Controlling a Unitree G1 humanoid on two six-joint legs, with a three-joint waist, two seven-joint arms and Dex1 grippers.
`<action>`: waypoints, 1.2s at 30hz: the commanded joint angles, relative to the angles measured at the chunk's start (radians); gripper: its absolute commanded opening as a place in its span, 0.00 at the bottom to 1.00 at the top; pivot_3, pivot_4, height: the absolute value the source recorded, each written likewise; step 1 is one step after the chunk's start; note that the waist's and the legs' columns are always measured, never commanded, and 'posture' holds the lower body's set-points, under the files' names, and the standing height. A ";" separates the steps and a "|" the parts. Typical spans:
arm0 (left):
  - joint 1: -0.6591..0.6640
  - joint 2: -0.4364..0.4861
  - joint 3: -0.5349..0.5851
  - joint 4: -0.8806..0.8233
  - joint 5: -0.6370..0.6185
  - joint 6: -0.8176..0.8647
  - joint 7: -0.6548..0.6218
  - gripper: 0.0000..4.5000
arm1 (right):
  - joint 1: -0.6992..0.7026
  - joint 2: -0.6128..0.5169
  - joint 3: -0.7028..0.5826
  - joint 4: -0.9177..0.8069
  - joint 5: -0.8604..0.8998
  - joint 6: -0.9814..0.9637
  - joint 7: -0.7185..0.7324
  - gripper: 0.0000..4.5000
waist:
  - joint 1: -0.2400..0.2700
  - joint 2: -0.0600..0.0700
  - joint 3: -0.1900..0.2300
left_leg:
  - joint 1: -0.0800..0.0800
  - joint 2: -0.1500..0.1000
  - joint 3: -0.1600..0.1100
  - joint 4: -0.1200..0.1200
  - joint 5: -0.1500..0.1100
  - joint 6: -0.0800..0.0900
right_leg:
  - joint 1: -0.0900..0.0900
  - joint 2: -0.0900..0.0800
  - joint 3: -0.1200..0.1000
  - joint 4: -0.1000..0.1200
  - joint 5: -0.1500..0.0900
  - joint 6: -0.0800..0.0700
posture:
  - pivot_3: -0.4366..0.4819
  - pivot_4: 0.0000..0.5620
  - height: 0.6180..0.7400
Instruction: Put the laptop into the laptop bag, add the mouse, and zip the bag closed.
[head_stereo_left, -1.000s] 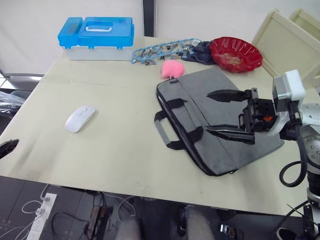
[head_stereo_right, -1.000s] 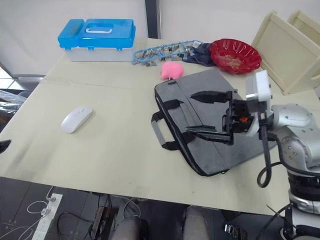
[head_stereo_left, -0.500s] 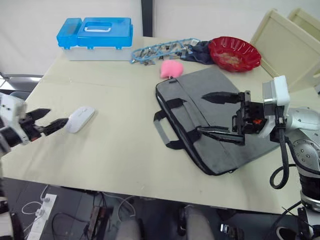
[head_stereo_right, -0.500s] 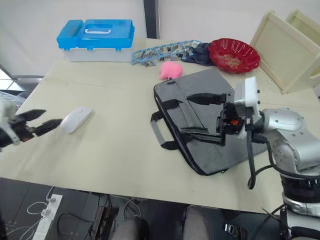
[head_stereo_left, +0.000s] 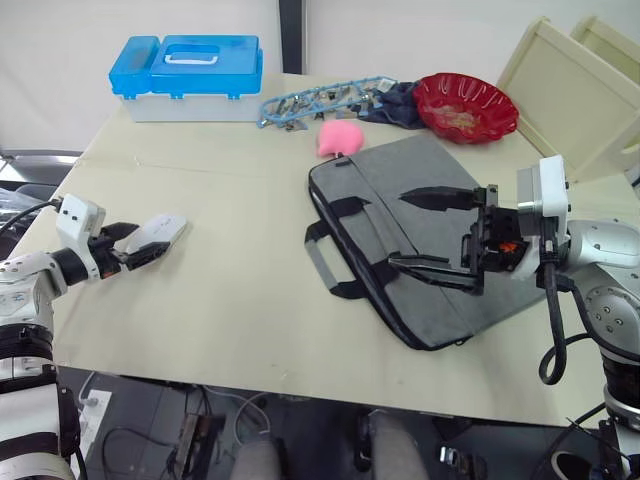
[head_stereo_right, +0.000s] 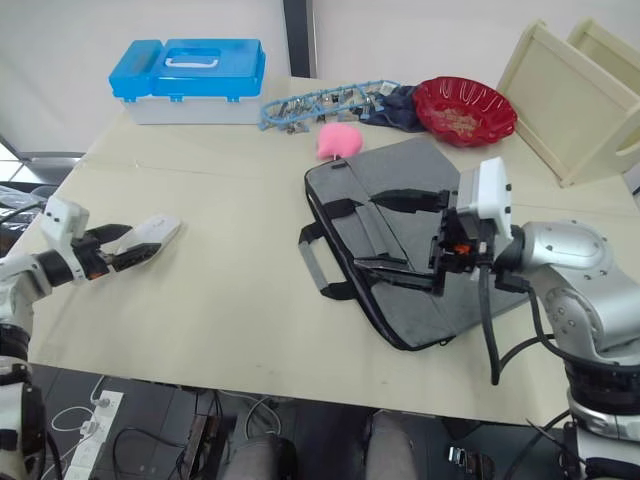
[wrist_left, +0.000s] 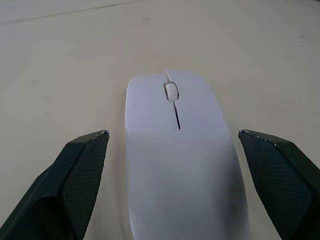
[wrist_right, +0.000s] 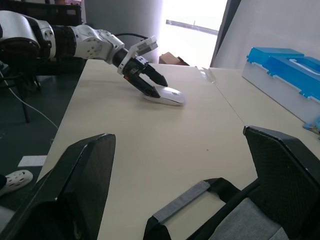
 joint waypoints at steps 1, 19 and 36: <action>-0.003 0.007 0.000 0.022 0.019 -0.035 -0.002 1.00 | -0.021 -0.008 -0.029 -0.027 0.019 0.008 -0.017 0.99 | 0.000 0.000 0.000 | 0.000 0.000 0.000 0.000 0.000 0.000 | 0.000 0.000 0.000 0.000 0.000 0.000 | 0.48 0.27 1.00; 0.161 0.043 0.116 -0.285 -0.103 0.048 -0.059 0.61 | -0.111 0.044 0.147 0.041 -0.116 0.131 -0.152 1.00 | -0.008 0.000 0.000 | 0.000 0.000 -0.001 0.001 0.000 0.000 | 0.000 0.000 0.000 0.001 0.000 0.000 | 0.48 0.27 1.00; 0.360 -0.035 0.169 -0.730 -0.195 0.221 0.033 0.61 | -0.062 0.243 0.425 0.142 -0.689 0.017 -0.531 1.00 | -0.001 0.001 0.000 | -0.001 0.001 -0.001 0.001 0.000 0.000 | -0.001 0.000 0.000 0.001 0.000 0.000 | 0.48 0.27 1.00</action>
